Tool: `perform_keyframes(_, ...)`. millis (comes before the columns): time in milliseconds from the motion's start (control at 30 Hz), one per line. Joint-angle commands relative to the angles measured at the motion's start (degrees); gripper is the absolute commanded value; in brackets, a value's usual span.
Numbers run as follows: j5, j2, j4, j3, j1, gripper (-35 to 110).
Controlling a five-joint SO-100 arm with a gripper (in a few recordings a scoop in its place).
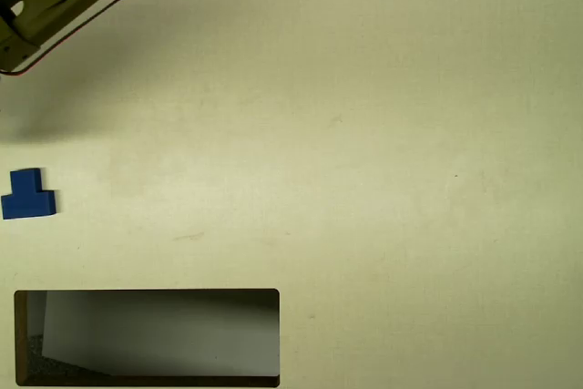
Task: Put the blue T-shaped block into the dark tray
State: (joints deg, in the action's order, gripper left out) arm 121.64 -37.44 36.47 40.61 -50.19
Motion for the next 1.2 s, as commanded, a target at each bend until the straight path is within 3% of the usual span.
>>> perform_keyframes(0,3.3,4.2,-8.3,-2.9,-2.6,0)
perform_keyframes(167,2.9,9.2,-13.5,-4.8,-2.1,0)
perform_keyframes(633,1.1,11.7,-14.2,-6.2,1.6,0)
perform_keyframes(1167,-1.8,18.7,-25.8,-10.4,4.9,0)
